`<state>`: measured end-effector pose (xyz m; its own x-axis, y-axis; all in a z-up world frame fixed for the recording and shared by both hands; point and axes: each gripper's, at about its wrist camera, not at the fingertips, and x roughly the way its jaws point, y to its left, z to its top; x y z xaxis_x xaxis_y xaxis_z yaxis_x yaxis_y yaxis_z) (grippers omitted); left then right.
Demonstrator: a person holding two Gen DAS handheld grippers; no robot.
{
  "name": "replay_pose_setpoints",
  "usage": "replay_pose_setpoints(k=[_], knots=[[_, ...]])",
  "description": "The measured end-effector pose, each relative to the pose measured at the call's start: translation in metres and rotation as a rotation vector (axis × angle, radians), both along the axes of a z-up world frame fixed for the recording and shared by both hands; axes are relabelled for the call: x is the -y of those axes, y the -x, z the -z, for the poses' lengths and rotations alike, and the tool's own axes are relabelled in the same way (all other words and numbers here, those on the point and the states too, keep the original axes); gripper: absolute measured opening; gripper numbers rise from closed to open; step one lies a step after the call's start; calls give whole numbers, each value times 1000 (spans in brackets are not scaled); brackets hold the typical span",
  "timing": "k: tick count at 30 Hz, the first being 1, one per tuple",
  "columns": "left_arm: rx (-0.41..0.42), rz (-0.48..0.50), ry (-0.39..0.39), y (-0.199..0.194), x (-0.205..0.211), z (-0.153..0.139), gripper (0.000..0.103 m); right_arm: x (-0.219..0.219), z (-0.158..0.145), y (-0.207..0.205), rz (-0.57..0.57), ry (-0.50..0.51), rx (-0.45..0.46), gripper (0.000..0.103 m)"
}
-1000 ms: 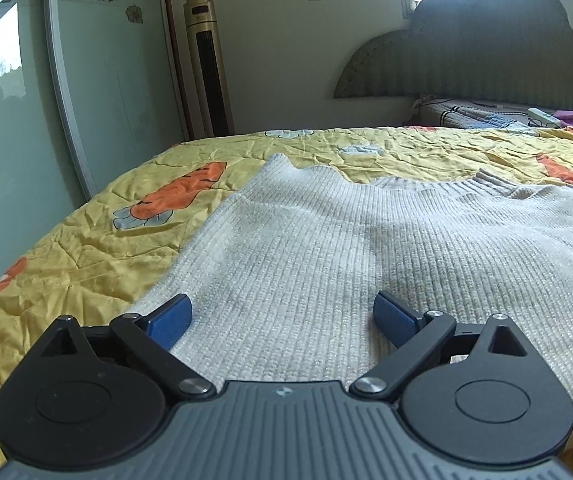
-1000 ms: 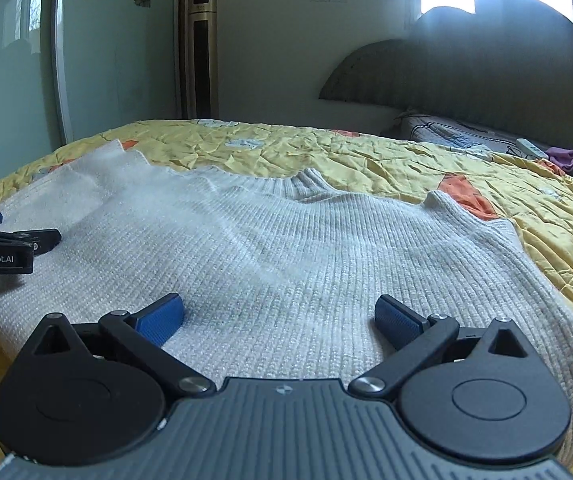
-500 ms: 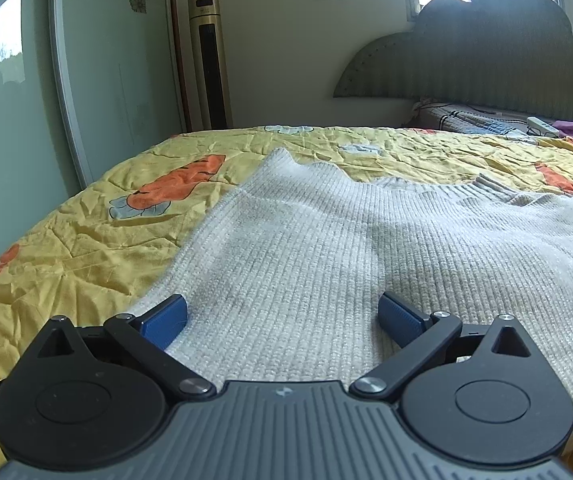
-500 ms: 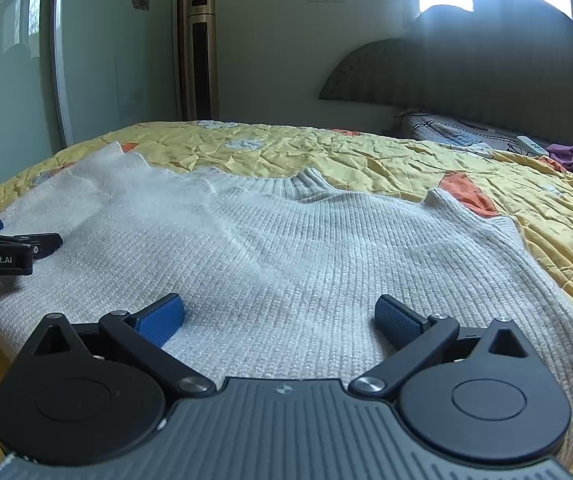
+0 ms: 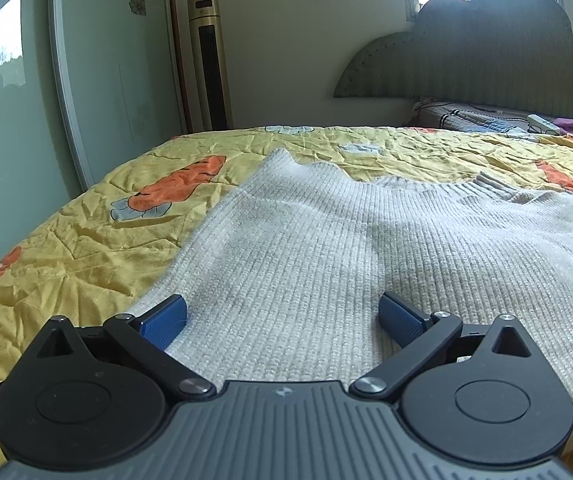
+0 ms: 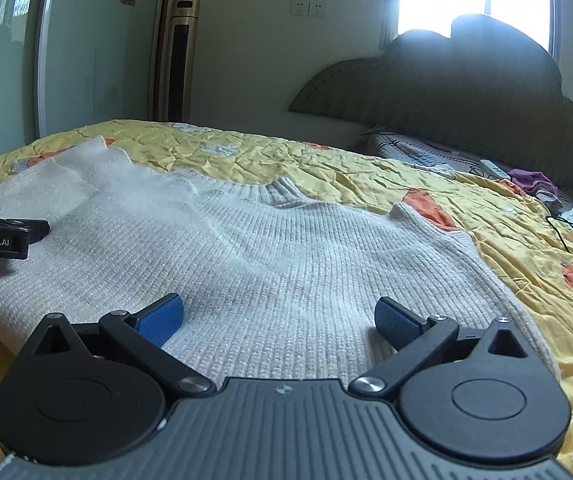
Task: Fold small clothes
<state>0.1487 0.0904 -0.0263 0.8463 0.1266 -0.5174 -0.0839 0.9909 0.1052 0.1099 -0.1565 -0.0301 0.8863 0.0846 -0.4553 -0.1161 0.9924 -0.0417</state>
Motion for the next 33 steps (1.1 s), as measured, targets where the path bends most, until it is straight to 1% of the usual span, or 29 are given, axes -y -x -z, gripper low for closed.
replay_pose_setpoints(k=[3,10,14,18,24,31,33], knots=[[0,0,-1,0,0,0,103,4,3,-5,-4,-23,-29,103],[0,0,-12,1,1,-1,103,9,6,-10,-16,-70,-38,103],[-11,17,-47,11,5,-7,103,7,5,-7,-10,-58,-29,103],[2,30,-57,23,5,-5,103,6,1,4,-2,-52,-2,103],[12,28,-68,25,7,-2,103,7,2,1,-5,-52,-23,103],[7,31,-46,25,3,-1,103,4,2,3,2,-35,-22,103],[-3,40,-53,28,2,-5,103,2,-1,7,11,-28,-17,103]])
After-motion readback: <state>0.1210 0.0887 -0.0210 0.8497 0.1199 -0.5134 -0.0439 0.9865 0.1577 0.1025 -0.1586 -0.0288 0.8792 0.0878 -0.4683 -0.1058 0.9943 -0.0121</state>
